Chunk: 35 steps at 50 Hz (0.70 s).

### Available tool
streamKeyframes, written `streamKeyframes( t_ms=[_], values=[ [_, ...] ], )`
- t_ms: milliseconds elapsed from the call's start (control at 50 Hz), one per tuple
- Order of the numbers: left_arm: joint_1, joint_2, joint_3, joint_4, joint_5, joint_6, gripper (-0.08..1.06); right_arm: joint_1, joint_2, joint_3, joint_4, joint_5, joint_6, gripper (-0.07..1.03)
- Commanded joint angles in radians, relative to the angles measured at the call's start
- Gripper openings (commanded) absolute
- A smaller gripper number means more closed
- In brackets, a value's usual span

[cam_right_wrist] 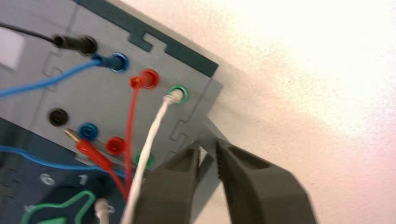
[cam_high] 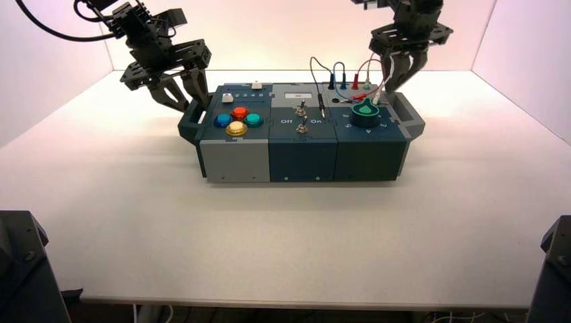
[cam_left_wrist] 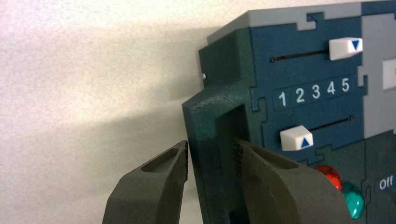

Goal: Move the box closer.

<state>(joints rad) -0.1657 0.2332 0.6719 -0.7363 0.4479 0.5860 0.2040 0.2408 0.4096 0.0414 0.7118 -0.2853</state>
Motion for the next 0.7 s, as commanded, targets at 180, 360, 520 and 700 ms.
streamKeyframes(
  t_ms=[180, 360, 520, 700],
  values=[
    [0.006, -0.046, -0.006, 0.012, -0.008, 0.012, 0.59, -0.044, -0.12, 0.066, -0.002, -0.052, 0.086, 0.33],
    [0.003, -0.046, -0.008, 0.032, -0.009, 0.011, 0.6, -0.054, -0.153, 0.115, -0.028, -0.083, 0.169, 0.47],
    [-0.008, -0.041, -0.008, 0.051, -0.008, 0.012, 0.7, -0.054, -0.156, 0.153, -0.029, -0.126, 0.196, 0.61],
    [-0.014, -0.031, -0.006, 0.051, -0.008, 0.012, 0.72, -0.054, -0.153, 0.175, -0.02, -0.14, 0.199, 0.65]
  ],
)
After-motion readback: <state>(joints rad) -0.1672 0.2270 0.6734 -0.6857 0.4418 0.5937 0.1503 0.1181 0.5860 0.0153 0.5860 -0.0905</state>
